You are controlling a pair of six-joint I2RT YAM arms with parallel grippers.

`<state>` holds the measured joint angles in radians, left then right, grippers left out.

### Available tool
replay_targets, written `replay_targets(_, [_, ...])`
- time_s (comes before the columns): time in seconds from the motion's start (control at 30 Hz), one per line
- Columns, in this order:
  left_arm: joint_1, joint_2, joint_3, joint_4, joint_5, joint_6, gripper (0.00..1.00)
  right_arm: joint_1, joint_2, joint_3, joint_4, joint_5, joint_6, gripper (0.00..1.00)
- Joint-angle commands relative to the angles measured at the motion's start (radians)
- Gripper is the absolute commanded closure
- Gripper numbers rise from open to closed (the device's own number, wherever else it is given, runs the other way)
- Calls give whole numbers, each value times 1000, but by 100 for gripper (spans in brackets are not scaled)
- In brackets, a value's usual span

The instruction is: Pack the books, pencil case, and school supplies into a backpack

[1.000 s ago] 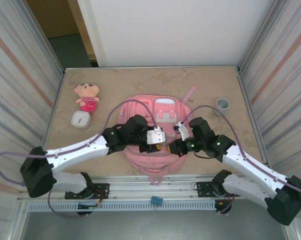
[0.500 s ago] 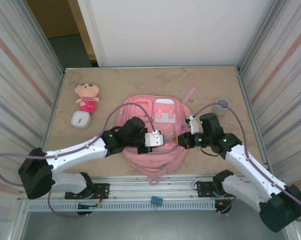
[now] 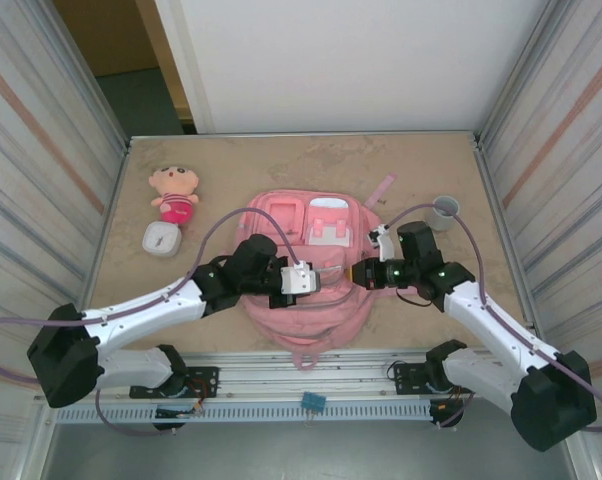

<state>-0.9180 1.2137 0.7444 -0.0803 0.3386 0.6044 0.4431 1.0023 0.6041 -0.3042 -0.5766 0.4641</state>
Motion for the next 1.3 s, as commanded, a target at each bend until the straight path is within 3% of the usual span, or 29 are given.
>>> replay_targets(0.0, [-23,4,4,-25,167,15,99,13,57,16,64,209,44,100])
replay_targets(0.27, [-42,39,18,-31,174,25,99,-3,108,22,127,346,155,100])
replay_targets(0.53, [-52,75,31,-46,150,-4,97,-5,124,29,179,258,150,100])
replay_targets(0.7, [-41,72,27,34,-44,-141,97,42,81,19,121,176,98,100])
replay_targets(0.87, [-23,54,26,50,-38,-177,97,73,23,7,68,126,81,100])
replay_targets(1.07, [6,55,20,67,-176,-271,97,123,-51,3,33,84,80,100])
replay_targets(1.27, [13,46,17,104,-25,-257,97,188,-38,6,37,82,77,100])
